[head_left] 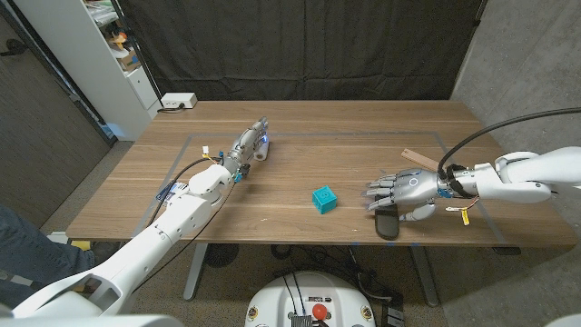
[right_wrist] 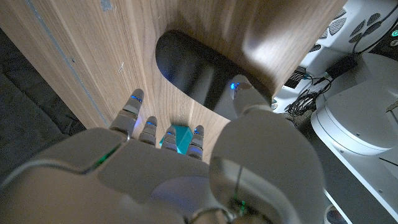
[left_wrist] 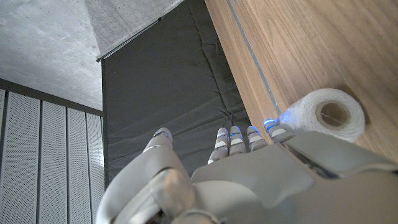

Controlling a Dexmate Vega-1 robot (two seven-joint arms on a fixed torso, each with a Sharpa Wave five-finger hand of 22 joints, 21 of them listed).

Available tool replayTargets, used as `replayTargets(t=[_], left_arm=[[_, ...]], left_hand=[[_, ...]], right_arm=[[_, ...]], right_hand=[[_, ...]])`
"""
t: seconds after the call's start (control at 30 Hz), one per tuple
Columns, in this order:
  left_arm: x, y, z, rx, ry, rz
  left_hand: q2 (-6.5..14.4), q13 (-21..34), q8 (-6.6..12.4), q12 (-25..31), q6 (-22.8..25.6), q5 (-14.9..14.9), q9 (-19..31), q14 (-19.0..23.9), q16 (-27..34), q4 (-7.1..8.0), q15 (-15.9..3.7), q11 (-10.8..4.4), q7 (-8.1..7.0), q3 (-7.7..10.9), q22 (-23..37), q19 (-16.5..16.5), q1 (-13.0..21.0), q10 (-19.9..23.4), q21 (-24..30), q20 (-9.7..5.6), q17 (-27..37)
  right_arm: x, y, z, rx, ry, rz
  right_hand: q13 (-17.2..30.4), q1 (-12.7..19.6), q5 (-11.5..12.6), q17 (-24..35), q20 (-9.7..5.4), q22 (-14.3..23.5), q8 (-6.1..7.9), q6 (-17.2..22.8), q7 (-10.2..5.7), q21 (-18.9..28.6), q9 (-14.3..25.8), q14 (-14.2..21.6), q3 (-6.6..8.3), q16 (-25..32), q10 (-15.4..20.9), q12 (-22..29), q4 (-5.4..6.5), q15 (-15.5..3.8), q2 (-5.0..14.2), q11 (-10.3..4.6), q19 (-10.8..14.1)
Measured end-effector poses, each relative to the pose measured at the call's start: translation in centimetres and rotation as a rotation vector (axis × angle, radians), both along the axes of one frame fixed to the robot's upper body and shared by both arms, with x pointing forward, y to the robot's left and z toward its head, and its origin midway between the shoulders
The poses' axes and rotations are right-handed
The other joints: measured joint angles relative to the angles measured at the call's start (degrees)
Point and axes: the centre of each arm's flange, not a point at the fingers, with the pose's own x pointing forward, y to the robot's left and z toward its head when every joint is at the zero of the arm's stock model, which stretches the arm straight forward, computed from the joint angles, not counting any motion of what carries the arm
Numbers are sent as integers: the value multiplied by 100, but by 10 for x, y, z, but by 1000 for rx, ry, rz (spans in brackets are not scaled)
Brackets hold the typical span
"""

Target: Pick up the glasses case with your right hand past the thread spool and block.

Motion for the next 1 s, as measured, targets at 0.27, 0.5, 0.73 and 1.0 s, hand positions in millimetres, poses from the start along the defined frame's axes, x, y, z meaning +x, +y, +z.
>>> replayTargets(t=[0.27, 0.5, 0.73, 1.0], left_arm=[[1, -2, 2, 6, 1, -2], [3, -4, 3, 10, 4, -3], [5, -6, 3, 8, 8, -6], [11, -8, 2, 5, 14, -15]], left_hand=[[0, 0, 0, 0, 0, 0, 0, -31, 0, 0, 30, 0, 0, 0, 0, 0, 0, 0, 0, -1, 0], [0, 0, 0, 0, 0, 0, 0, -31, 0, -2, 30, 0, 0, -2, -1, -31, 0, 0, 0, 29, 30], [0, 0, 0, 0, 0, 0, 0, -31, 0, -16, 30, 0, 0, -16, -2, -31, 0, 0, 1, 27, 30], [0, 0, 0, 0, 0, 0, 0, -31, 0, -16, 30, 0, 0, -16, -2, -27, 0, 0, 2, 27, 30]], right_arm=[[4, -1, -3, 14, 6, -5], [8, -2, -6, 35, 21, -4], [12, -5, -8, 51, 37, -4], [17, -9, -8, 68, 50, -12]], right_hand=[[0, 0, 0, 1, 0, 0, 0, 38, -21, 7, 0, 0, 24, 3, 51, 0, 23, 0, 0, -34, 0], [1, 3, 0, 1, 0, 29, 44, 89, -12, 29, 0, 63, 24, 43, 80, 0, 23, -63, 3, -63, 1], [1, 47, 0, 1, 0, 28, 45, 134, -10, 52, -29, 95, 47, 43, 163, 44, 47, -94, 47, -86, 1], [1, 46, 0, 1, -43, 28, 45, 204, -1, 52, -29, 135, 66, 43, 182, 44, 29, -134, 47, -105, 46]])
